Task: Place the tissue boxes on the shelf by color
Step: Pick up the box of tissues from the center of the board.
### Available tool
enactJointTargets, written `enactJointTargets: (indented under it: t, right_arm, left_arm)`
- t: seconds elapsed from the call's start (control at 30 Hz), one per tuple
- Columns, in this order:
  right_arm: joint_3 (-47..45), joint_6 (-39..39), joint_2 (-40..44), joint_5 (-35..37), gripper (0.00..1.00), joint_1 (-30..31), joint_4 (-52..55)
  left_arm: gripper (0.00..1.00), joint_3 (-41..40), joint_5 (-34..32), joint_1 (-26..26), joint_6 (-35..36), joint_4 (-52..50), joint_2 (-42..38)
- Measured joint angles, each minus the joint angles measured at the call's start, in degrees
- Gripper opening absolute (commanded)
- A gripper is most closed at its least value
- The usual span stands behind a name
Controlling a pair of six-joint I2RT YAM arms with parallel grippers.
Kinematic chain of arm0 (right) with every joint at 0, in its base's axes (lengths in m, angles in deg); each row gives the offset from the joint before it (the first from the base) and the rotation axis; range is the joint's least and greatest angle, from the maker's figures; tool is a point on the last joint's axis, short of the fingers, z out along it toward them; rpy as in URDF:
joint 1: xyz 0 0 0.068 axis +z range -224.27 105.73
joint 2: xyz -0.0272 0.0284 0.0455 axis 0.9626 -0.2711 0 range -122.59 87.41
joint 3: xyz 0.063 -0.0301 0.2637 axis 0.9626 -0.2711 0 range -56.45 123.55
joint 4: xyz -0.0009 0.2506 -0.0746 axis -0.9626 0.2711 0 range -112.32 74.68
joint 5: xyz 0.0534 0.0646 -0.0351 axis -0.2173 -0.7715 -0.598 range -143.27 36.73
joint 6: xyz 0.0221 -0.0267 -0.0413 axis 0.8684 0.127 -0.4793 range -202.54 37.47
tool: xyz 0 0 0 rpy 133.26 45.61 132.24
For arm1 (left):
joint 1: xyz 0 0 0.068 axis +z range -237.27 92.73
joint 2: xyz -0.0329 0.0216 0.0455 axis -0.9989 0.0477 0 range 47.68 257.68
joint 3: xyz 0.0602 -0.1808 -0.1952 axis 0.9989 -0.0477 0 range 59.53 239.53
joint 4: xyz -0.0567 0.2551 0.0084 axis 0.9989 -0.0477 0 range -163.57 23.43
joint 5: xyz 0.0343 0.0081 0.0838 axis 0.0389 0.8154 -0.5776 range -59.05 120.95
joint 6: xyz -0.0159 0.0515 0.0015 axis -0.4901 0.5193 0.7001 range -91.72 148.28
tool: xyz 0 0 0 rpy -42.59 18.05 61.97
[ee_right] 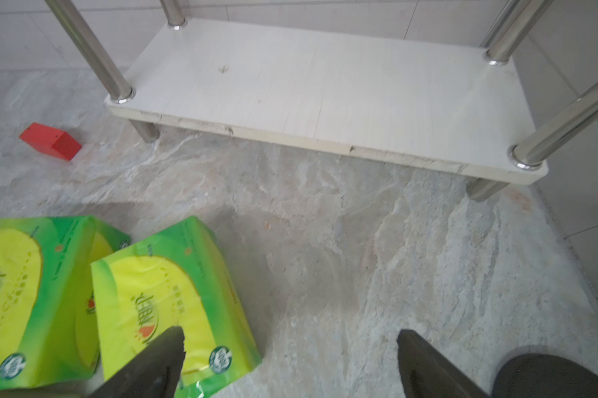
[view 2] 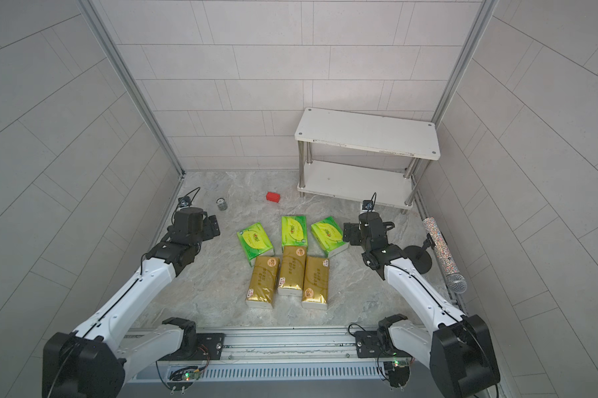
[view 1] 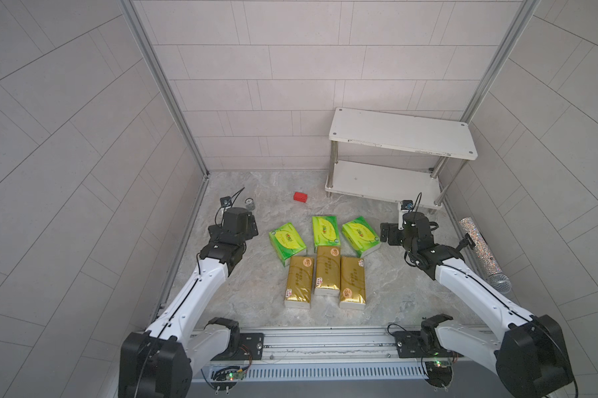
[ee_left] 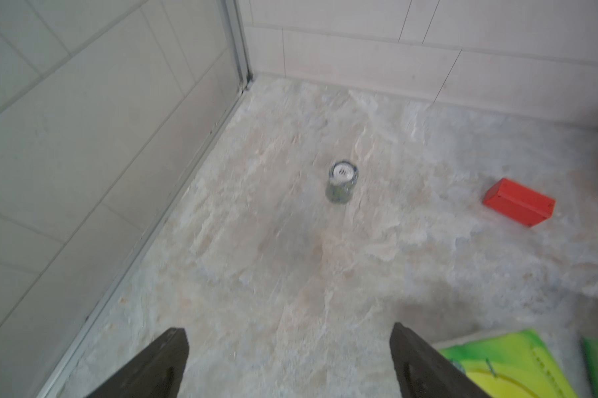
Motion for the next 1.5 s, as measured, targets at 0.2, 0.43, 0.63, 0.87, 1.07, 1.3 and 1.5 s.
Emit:
enactJointTargets:
  t: [0.2, 0.43, 0.63, 0.87, 1.07, 1.3, 1.5]
  right_arm:
    - [6.3, 0.2, -2.8, -6.9, 1.0, 2.9, 10.1]
    - [15.0, -6.6, -14.7, -14.6, 1.0, 3.1, 18.6]
    - [19.5, -9.9, -20.4, -20.7, 1.0, -1.0, 22.5]
    - [24.4, -12.5, -27.8, -26.6, 1.0, -2.8, 23.4]
    - [24.8, -12.8, -32.2, -28.7, 1.0, -4.1, 23.2]
    - [23.7, -9.8, -32.9, -30.3, 0.97, -4.9, 18.9]
    - [14.7, 1.4, -31.3, -32.1, 0.85, -4.7, 7.3]
  left_arm:
    - [1.0, 7.5, 1.2, -1.4, -7.3, -16.9, 7.5]
    - [1.0, 7.1, 6.6, -5.9, -12.3, -26.8, 7.2]
    - [1.0, 7.2, 7.8, -11.0, -14.5, -32.0, 7.1]
    - [1.0, 7.6, 8.3, -12.7, -15.1, -35.2, 7.1]
    - [1.0, 10.1, 8.3, -12.8, -14.5, -36.8, 7.1]
    - [1.0, 11.4, 8.5, -12.8, -13.6, -37.7, 7.5]
    - [1.0, 12.4, 9.0, -12.8, -13.0, -38.1, 8.2]
